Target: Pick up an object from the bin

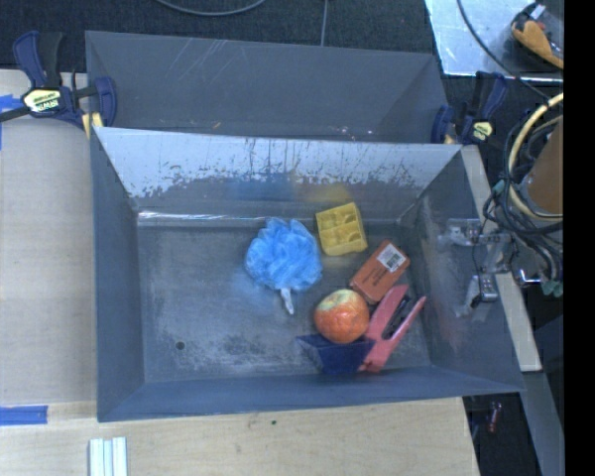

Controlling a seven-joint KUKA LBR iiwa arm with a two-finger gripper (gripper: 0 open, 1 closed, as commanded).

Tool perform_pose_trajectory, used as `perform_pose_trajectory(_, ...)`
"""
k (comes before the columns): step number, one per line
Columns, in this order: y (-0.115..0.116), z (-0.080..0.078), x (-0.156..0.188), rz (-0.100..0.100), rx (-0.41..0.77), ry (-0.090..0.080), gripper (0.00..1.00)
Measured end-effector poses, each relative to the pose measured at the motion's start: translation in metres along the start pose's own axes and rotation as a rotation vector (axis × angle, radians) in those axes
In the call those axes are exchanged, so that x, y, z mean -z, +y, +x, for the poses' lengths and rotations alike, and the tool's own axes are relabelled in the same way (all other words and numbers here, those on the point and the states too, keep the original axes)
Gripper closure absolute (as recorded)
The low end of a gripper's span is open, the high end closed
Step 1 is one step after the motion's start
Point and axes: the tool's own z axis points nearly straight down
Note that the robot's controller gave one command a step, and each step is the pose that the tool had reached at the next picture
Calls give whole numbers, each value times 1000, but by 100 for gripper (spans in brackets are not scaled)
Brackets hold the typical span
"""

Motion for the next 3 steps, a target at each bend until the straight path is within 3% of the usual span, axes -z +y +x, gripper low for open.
perform_pose_trajectory(1,1,-2,4,2,6,-8,0)
perform_pose_trajectory(2,58,-2,-100,4,314,-10,0)
perform_pose_trajectory(3,43,-4,-43,8,652,-13,0)
